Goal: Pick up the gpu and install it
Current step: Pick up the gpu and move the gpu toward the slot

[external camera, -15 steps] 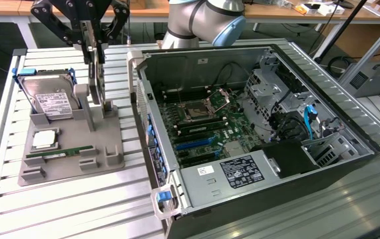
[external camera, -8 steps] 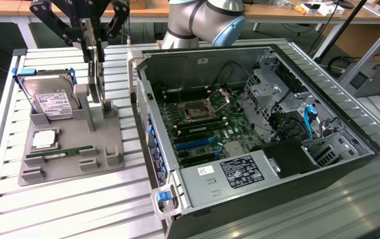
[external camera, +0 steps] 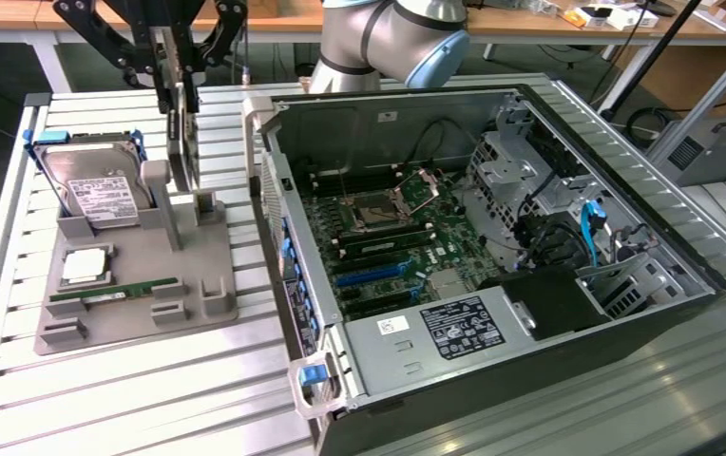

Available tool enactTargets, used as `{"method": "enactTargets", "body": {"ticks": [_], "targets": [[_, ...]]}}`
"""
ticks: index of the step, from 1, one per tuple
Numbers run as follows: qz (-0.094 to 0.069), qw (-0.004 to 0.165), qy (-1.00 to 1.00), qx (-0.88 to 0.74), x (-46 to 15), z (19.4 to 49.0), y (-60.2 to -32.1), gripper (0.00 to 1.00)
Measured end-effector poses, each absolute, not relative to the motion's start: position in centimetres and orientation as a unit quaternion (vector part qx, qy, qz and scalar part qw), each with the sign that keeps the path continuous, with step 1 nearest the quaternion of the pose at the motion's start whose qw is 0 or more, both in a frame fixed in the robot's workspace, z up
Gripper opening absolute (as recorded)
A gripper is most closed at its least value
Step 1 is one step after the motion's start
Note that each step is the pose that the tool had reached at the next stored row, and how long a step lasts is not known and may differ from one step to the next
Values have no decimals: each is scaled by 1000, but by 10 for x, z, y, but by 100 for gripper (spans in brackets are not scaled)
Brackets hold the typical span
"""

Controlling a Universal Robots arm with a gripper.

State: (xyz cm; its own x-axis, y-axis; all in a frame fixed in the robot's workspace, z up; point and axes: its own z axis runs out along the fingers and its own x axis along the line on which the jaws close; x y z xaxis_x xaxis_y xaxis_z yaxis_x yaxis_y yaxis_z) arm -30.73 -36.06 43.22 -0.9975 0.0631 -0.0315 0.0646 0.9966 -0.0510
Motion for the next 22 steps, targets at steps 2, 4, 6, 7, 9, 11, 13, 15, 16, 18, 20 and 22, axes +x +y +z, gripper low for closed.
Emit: {"method": "enactTargets", "body": {"ticks": [2,4,6,7,9,11,13,15,16,18,20,22], "targets": [[-26,15,999,32,-307,433,-361,27],[-26,15,999,32,-307,433,-361,27],[-26,15,999,32,-307,433,-361,27],[-26,15,999,32,-307,433,-361,27],[-26,15,999,32,-307,433,-361,27],[-26,15,999,32,-307,434,-361,27],[-26,15,999,32,-306,434,-361,27],[-26,15,999,32,-304,434,-362,27],[-26,15,999,32,-303,433,-362,27],[-26,15,999,32,-302,434,-362,27],[-26,15,999,32,-300,433,-362,27],[-26,15,999,32,-299,433,-362,27]]}}
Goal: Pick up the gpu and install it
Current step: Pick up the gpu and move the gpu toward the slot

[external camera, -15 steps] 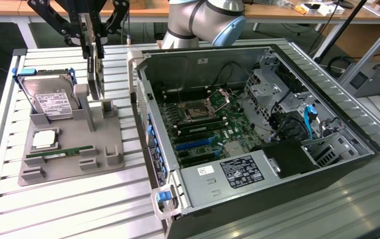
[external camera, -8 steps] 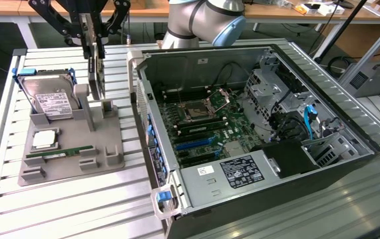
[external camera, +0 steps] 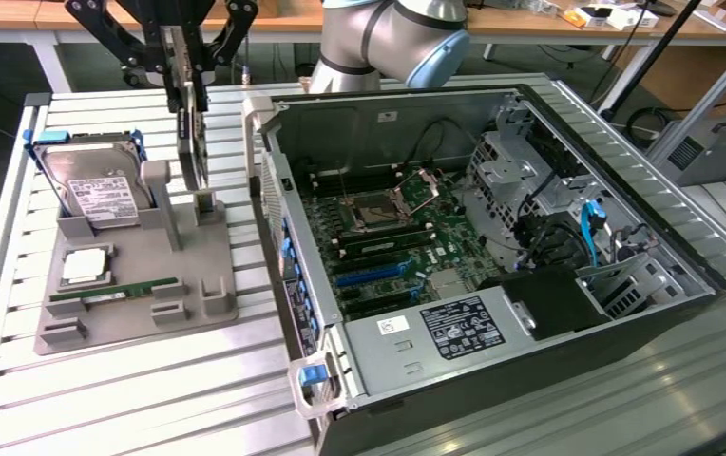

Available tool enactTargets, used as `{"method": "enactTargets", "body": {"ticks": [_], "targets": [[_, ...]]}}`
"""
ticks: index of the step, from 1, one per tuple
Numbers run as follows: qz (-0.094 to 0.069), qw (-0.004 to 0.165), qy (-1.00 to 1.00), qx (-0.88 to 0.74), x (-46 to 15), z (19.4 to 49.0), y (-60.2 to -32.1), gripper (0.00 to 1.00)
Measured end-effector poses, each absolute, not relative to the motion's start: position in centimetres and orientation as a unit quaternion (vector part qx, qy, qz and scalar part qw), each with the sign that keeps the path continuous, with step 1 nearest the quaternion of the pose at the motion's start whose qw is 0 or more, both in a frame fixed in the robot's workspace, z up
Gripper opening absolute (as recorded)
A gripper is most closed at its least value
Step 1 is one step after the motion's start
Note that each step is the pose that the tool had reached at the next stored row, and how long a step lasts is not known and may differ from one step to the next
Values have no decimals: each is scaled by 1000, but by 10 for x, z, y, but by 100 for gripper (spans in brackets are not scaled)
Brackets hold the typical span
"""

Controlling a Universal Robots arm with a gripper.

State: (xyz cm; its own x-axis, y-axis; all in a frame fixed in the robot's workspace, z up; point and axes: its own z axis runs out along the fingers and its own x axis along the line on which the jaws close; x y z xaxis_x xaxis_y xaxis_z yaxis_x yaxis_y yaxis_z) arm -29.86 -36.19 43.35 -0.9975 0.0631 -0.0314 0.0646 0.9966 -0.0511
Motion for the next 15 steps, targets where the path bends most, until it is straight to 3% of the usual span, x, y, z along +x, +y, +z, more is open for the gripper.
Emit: {"method": "enactTargets", "body": {"ticks": [15], "targets": [[-26,15,999,32,-285,433,-362,27]]}}
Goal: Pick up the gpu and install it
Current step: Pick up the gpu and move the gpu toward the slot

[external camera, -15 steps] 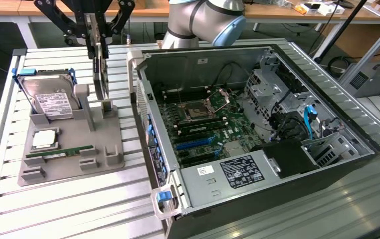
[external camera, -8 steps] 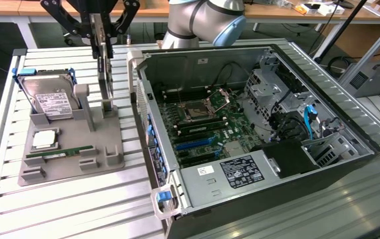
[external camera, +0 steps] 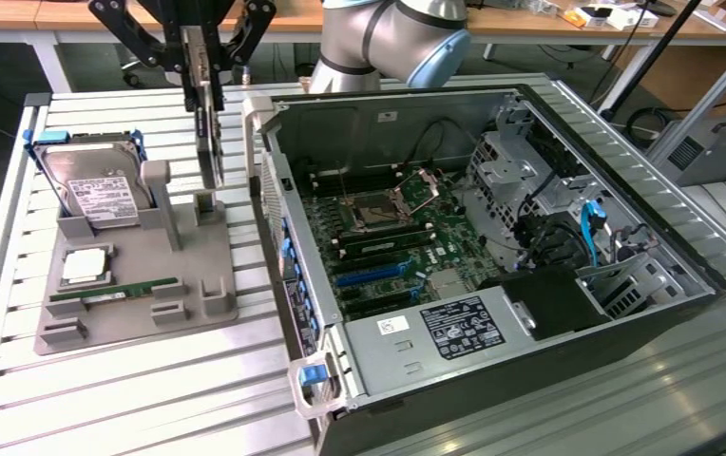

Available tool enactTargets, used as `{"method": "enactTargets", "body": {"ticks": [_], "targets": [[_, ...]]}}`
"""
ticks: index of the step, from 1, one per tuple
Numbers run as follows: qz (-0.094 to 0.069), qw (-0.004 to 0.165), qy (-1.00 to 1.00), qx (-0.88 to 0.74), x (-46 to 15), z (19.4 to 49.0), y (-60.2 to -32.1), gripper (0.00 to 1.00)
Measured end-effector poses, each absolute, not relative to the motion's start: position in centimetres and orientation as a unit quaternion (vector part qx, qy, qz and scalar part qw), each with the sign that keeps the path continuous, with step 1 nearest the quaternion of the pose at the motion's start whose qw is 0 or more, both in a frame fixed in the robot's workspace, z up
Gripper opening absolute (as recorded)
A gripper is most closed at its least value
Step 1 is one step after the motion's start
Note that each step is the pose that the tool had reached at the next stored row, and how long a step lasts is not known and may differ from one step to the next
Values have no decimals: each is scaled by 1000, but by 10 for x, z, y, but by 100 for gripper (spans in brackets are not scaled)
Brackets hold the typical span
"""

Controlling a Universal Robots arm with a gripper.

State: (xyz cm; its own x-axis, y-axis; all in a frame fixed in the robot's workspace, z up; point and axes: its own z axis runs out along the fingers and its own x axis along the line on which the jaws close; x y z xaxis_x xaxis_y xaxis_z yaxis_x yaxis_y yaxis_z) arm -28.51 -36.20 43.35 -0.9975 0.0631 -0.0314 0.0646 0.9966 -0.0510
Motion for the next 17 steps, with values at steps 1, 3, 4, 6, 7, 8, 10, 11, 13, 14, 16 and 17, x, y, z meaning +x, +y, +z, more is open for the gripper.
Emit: {"method": "enactTargets", "body": {"ticks": [1,3,4,6,7,8,10,11,13,14,16,17], "targets": [[-26,15,999,32,-285,433,-362,27],[-26,15,999,32,-283,433,-362,27],[-26,15,999,32,-283,433,-362,27],[-26,15,999,32,-282,433,-362,27],[-26,15,999,32,-281,433,-362,27],[-26,15,999,32,-281,434,-362,27],[-26,15,999,32,-280,433,-362,27],[-26,15,999,32,-280,433,-362,27],[-26,15,999,32,-278,433,-362,27],[-26,15,999,32,-277,433,-362,27],[-26,15,999,32,-276,433,-362,27],[-26,15,999,32,-276,433,-362,27]]}}
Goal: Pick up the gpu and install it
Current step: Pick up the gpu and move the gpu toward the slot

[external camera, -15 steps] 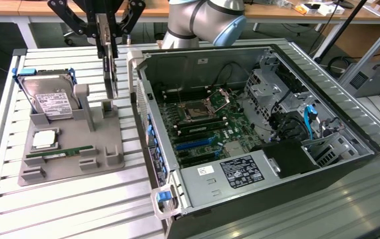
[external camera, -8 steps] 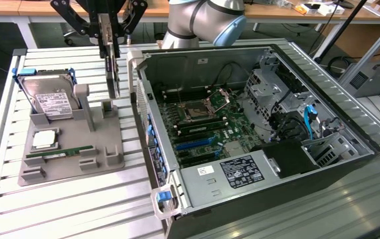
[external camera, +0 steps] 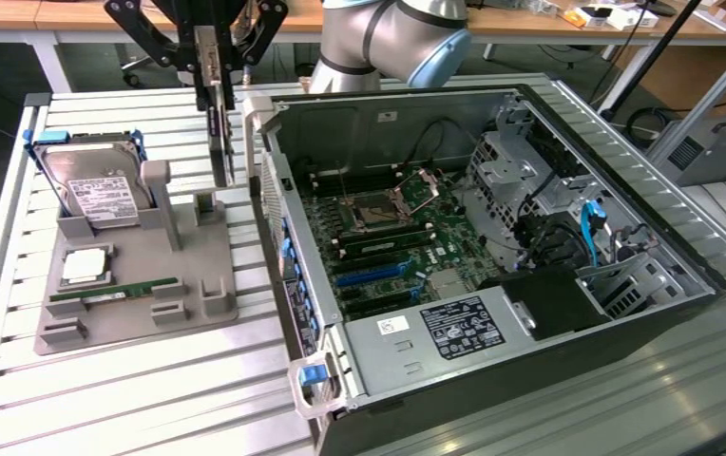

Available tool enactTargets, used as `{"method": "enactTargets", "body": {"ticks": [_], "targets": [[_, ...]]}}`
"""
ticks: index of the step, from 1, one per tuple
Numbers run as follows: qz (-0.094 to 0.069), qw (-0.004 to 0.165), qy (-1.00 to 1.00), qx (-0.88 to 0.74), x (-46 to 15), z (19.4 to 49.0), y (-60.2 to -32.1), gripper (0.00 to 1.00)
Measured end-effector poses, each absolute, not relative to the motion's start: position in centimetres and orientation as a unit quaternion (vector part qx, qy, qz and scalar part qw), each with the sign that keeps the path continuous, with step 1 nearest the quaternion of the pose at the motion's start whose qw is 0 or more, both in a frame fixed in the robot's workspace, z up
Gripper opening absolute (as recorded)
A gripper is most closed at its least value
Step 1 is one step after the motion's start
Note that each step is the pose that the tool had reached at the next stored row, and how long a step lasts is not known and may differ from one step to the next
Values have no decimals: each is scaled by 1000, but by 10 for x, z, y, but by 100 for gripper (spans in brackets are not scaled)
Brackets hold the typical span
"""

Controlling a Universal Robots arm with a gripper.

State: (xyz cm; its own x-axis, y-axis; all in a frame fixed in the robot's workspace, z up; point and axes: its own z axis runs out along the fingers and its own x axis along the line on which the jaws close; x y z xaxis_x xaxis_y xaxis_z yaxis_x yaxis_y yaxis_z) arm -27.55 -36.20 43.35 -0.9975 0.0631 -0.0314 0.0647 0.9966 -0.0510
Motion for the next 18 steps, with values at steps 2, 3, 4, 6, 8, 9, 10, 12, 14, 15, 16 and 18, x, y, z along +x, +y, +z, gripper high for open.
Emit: {"method": "enactTargets", "body": {"ticks": [2,3,4,6,8,9,10,12,14,15,16,18], "targets": [[-26,15,999,32,-274,433,-362,27],[-26,15,999,32,-274,433,-362,27],[-26,15,999,32,-273,433,-362,27],[-26,15,999,32,-272,433,-362,27],[-26,15,999,32,-271,433,-362,27],[-26,15,999,32,-271,434,-362,27],[-26,15,999,32,-270,433,-362,27],[-26,15,999,32,-269,433,-362,27],[-26,15,999,32,-269,433,-362,27],[-26,15,999,32,-268,434,-362,27],[-26,15,999,32,-268,433,-362,27],[-26,15,999,32,-267,434,-362,27]]}}
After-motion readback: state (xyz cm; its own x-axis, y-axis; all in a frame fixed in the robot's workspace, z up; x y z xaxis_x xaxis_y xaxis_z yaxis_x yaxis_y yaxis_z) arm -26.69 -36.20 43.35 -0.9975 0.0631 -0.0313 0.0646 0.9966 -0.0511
